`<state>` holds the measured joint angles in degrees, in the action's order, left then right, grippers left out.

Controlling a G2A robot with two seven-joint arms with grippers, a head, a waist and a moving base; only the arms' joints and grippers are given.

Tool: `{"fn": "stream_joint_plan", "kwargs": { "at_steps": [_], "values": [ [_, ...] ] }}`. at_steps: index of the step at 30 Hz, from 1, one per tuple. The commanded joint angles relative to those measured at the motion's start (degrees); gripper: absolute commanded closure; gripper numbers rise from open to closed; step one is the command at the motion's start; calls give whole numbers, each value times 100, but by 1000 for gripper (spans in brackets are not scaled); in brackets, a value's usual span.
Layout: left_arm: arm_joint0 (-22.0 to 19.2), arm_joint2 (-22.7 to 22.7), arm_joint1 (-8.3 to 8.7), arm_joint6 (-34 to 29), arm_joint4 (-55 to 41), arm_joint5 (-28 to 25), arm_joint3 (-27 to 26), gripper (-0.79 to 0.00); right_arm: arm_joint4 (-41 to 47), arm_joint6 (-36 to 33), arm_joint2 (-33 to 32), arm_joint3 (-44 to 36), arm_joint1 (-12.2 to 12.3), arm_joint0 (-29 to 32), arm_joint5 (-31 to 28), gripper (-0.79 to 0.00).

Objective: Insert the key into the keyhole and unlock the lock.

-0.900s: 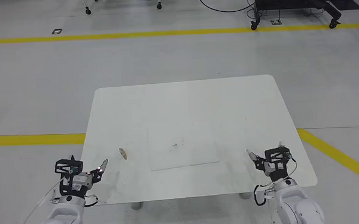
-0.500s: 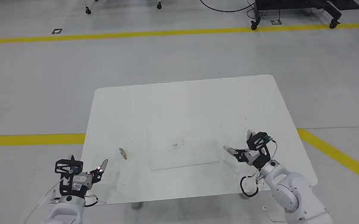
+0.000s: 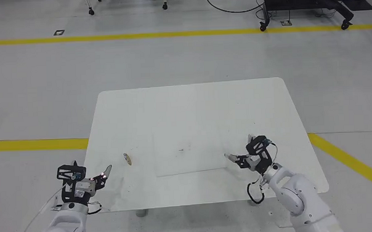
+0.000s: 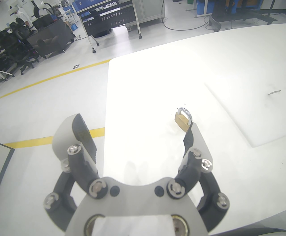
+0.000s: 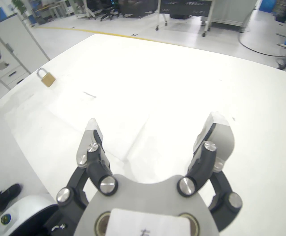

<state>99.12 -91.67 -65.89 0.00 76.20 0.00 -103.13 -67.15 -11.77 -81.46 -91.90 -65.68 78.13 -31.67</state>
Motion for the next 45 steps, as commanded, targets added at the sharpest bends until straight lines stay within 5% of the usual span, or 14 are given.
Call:
{"fn": "stream_joint_plan", "kwargs": {
  "at_steps": [1,9,18,25,33,34,36,45],
  "values": [
    [0,0,0,0,0,0,0,-785,138,-264,286,384,-23,-513,-488,-785],
    [0,0,0,0,0,0,0,-785,453,-1029,1581,1803,-264,-2057,-1064,-785],
    [0,0,0,0,0,0,0,-785,512,-1133,2759,2986,-626,-3131,-1250,-499],
    [0,0,0,0,0,0,0,-785,141,-772,3307,3253,-827,-3382,-1012,-354],
    [0,0,0,0,0,0,0,-785,-323,-314,3729,3350,-1006,-3499,-593,-274],
    [0,0,0,0,0,0,0,-785,-368,-248,3754,3366,-1019,-3501,-562,-225],
    [0,0,0,0,0,0,0,-785,-482,-128,3775,3389,-1036,-3500,-401,0],
    [0,0,0,0,0,0,0,-785,-692,579,3437,3088,-909,-3228,-373,0]
  ]
}}
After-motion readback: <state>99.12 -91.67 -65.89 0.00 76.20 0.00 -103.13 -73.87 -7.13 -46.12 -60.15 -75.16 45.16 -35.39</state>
